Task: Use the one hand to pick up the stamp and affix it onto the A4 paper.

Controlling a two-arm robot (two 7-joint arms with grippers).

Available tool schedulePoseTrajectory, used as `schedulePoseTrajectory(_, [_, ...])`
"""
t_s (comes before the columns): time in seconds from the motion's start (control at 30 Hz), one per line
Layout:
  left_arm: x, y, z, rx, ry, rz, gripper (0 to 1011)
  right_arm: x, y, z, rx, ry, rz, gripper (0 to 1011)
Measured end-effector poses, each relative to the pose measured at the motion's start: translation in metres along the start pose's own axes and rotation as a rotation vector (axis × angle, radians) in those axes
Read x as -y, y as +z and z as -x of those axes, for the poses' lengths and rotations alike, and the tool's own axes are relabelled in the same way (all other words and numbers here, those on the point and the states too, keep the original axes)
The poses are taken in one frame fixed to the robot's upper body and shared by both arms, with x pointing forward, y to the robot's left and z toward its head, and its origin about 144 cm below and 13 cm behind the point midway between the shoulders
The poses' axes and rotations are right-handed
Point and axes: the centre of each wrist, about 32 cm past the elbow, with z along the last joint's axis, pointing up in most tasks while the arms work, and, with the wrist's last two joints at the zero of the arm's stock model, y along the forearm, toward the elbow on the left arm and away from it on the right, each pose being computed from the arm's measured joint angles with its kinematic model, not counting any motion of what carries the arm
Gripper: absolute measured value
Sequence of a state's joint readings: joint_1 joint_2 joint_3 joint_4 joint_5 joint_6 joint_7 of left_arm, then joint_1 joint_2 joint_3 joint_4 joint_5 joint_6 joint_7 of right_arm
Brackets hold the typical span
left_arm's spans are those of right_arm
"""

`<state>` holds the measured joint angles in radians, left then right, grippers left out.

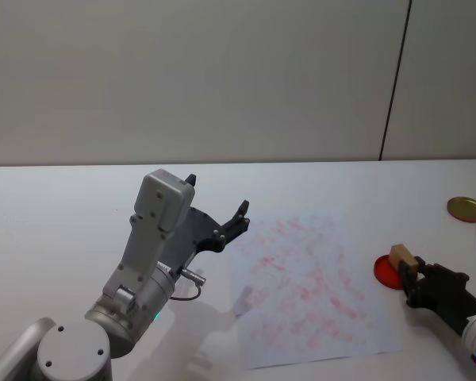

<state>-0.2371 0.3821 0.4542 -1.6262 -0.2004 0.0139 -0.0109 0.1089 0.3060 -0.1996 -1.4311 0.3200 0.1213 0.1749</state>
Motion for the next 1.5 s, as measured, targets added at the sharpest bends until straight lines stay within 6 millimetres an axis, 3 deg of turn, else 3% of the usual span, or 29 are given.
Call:
schedulePoseTrajectory(0.43, [0.0,0.0,0.0,0.0,0.0,0.0,993,-0.002,0.004,0.004,0.037,0.034,-0.067,216])
schedulePoseTrajectory(0.93, [0.0,0.0,0.0,0.0,0.0,0.0,993,-0.003,0.019,0.025,0.047,0.167,-0.098,216])
schedulePoseTrajectory(1.5, [0.0,0.0,0.0,0.0,0.0,0.0,993,0.001,0.009,0.039,0.036,0.241,-0.006,216])
